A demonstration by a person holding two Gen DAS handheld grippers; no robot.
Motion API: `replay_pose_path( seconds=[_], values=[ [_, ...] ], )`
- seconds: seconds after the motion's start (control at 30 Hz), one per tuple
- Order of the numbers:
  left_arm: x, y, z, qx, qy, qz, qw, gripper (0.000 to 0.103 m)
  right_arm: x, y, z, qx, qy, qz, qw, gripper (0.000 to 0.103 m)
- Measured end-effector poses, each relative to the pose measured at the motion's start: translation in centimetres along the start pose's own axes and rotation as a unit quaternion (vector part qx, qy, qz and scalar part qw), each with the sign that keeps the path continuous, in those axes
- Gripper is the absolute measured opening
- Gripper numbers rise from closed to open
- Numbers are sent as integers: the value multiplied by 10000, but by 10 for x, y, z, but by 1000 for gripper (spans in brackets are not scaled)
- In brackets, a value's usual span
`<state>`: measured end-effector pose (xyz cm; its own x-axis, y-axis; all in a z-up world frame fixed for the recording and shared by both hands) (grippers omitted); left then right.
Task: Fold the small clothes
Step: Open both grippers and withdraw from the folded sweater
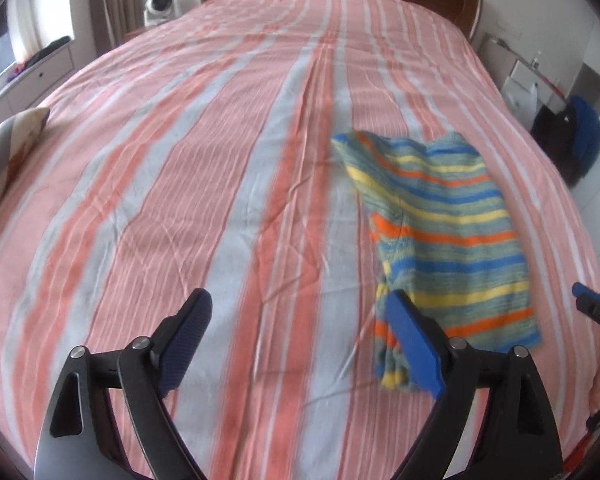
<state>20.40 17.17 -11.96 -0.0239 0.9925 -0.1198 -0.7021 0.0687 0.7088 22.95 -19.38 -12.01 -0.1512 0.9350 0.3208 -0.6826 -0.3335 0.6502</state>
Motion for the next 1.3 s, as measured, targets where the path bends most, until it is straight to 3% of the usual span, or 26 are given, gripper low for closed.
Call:
replay_pose_path(
  seconds=[0.2,0.37,0.47,0.57,0.63,0.8,1.3],
  values=[
    [5,-7,-16,159,319,-191,9992,91,-11,-12,-16,251,-114,-147,9995,87],
    [3,6,-32,-19,166,-115,9998,91,-11,0,-32,6,132,-235,9996,87],
    [11,8,-45,-32,370,-60,9993,91,-23,-4,-50,55,187,-428,9989,87],
    [21,4,-61,-44,612,21,9981,91,-31,-2,-64,-262,197,-309,9990,90],
    [20,8,-67,-306,572,107,9978,91,-33,-2,-66,-326,183,-227,9990,92],
    [11,6,-76,-517,310,330,9976,97,-27,-8,-66,-260,365,-302,9985,97],
    [9,4,-81,-602,241,262,9975,102,-30,-6,-68,-352,265,-156,9989,98]
  ],
)
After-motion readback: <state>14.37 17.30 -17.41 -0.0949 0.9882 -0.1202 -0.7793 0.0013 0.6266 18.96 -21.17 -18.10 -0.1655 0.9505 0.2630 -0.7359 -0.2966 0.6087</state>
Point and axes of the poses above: each gripper's, at about its wrist camera, not at the fingertips, and y roughly against the way its jaws point, x to its left, z to its top, the point moved 2 cm from there along -y, roughly the way its jaws point, and after that the axes turned 10 degrees about -x, right-handed, at the moved point
